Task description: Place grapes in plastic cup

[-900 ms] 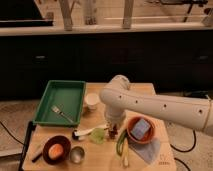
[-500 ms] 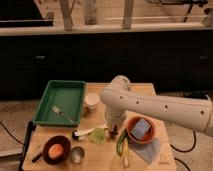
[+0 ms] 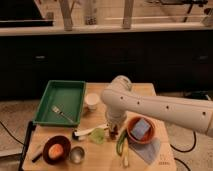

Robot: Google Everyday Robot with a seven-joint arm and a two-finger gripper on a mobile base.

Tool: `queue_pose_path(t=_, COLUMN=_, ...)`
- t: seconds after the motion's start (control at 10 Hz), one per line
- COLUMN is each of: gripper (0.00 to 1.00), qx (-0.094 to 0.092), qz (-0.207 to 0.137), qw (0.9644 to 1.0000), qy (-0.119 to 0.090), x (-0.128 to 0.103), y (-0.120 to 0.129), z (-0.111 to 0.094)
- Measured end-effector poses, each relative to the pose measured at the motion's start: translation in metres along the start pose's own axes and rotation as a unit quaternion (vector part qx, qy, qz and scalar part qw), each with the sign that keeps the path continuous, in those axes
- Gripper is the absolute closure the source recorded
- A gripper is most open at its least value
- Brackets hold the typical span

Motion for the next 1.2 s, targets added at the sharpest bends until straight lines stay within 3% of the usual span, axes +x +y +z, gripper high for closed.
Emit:
queue_pose_path(t=0.5, gripper=1.0, qx=0.0, qz=-0.029, qw=0.9996, qy=0.003, x=-0.001, y=-0.019, z=-0.016)
queue_pose_path(t=1.2, gripper=1.0, qx=-0.008, qz=-0.087, qw=0.9961, qy=-0.003, x=0.004, y=-0.069, z=-0.027)
